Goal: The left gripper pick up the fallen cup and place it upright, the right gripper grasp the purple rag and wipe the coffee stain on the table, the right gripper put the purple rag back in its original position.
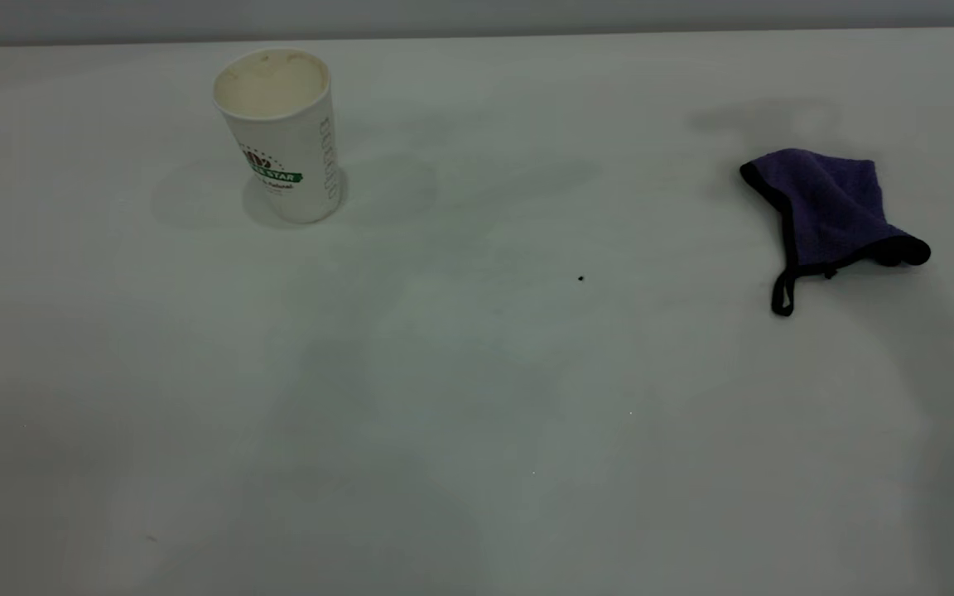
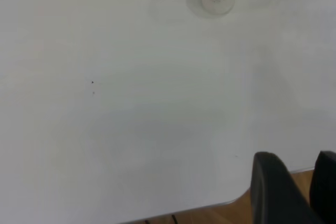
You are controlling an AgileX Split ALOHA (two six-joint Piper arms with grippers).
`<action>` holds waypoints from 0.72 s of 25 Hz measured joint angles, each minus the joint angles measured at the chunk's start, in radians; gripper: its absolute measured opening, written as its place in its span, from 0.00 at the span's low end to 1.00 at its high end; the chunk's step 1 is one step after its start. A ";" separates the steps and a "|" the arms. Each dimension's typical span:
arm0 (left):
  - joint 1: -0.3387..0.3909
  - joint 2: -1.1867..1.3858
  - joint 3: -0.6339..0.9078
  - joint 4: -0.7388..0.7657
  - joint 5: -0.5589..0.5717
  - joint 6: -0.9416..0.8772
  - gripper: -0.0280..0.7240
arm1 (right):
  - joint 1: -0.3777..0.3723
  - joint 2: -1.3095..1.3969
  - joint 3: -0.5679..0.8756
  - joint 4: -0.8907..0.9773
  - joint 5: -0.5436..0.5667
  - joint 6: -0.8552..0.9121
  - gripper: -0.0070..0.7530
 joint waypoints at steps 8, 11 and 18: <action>0.000 0.000 0.000 0.000 0.000 0.000 0.36 | 0.056 -0.524 0.433 0.030 0.014 0.025 0.96; 0.000 0.000 0.000 0.000 0.000 0.000 0.36 | 0.056 -0.664 0.588 0.023 0.018 0.074 0.96; 0.000 0.000 0.000 0.000 0.000 0.000 0.36 | 0.055 -0.957 0.907 0.007 0.021 0.051 0.94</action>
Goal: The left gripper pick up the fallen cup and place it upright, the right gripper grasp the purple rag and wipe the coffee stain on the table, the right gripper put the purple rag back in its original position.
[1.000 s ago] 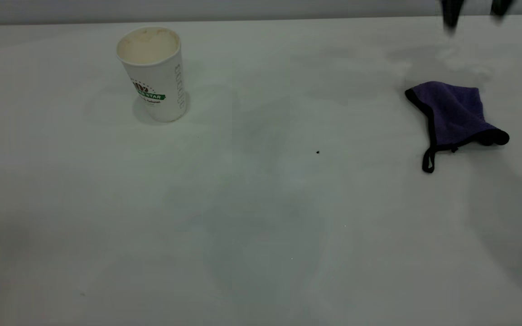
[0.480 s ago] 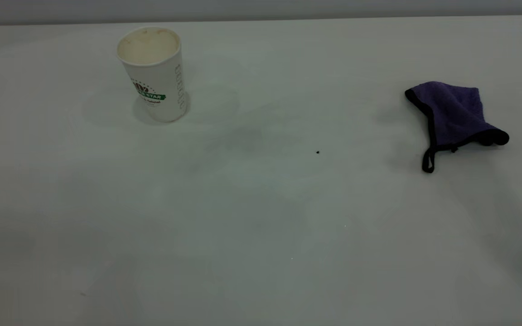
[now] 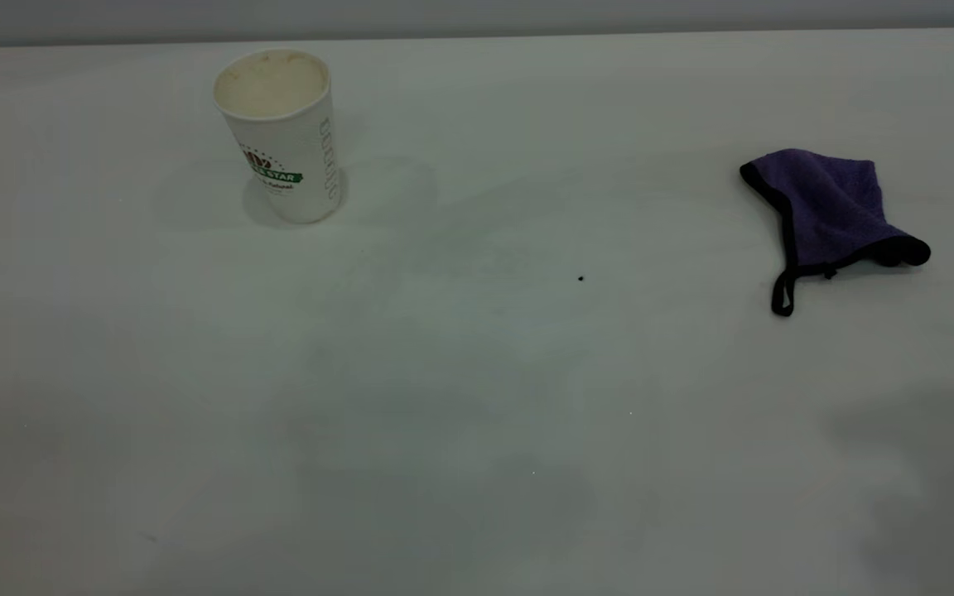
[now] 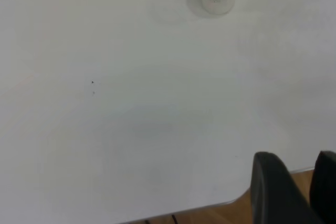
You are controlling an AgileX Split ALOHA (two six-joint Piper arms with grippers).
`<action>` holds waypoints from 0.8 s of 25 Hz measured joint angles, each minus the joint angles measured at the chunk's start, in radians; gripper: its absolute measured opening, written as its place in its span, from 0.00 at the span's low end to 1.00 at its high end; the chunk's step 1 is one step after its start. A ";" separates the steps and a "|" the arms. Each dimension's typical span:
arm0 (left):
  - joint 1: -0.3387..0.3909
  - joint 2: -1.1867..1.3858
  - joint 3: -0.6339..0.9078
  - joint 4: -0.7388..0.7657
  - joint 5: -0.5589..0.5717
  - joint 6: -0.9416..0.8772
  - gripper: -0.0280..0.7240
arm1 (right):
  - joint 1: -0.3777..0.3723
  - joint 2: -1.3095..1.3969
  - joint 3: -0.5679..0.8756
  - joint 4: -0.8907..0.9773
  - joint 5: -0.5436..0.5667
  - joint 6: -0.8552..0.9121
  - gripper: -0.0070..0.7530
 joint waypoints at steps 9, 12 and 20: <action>0.000 0.000 0.000 0.000 0.000 0.000 0.36 | -0.047 -0.533 0.340 0.000 0.001 -0.025 0.92; 0.000 0.000 0.000 0.000 0.000 0.000 0.36 | -0.087 -0.648 0.389 0.006 -0.002 -0.025 0.91; 0.000 0.000 0.000 0.000 0.000 0.000 0.36 | -0.175 -0.889 0.492 0.012 -0.078 -0.025 0.87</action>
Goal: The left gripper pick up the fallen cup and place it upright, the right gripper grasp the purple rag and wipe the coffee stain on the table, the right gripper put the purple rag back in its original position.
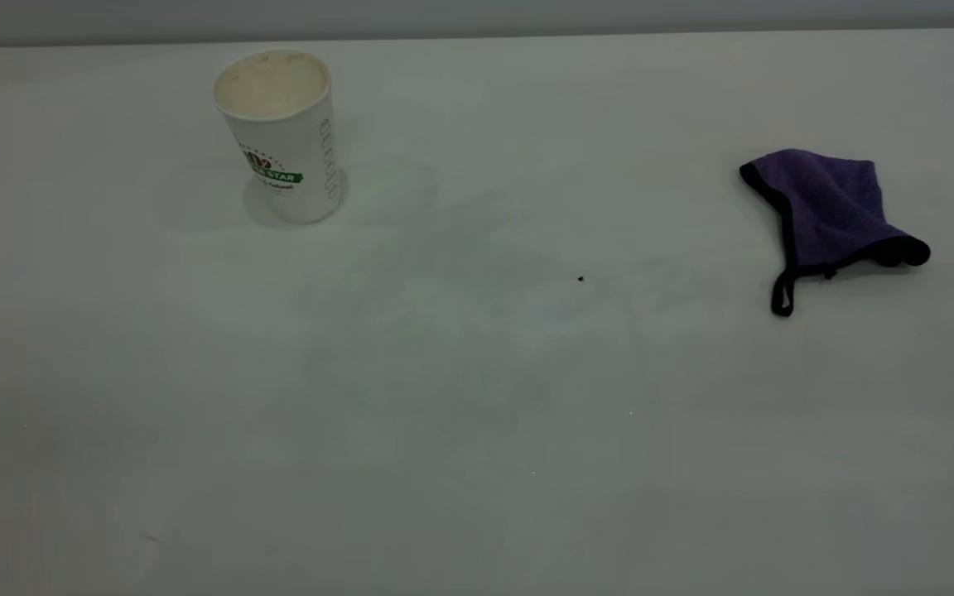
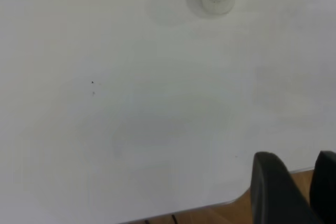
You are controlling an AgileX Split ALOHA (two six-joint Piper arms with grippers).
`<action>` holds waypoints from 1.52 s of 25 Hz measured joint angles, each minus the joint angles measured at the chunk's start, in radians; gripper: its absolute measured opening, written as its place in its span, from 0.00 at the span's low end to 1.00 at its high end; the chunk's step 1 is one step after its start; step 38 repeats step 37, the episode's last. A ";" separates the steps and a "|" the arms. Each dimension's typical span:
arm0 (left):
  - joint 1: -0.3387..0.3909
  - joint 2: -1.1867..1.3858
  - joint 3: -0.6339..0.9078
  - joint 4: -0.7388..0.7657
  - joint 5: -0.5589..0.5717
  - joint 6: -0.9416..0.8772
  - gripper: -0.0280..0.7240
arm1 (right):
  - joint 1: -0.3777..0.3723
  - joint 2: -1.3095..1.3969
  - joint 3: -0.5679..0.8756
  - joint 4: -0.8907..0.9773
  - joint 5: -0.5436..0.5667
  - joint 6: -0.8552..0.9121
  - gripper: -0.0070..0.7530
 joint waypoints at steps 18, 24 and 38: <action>0.000 0.000 0.000 0.000 0.000 0.000 0.36 | -0.034 -0.149 0.006 0.003 -0.016 0.000 0.78; 0.000 0.000 0.000 0.000 0.000 0.000 0.36 | -0.034 -0.149 0.006 0.003 -0.016 0.000 0.78; 0.000 0.000 0.000 0.000 0.000 0.000 0.36 | -0.034 -0.149 0.006 0.003 -0.016 0.000 0.78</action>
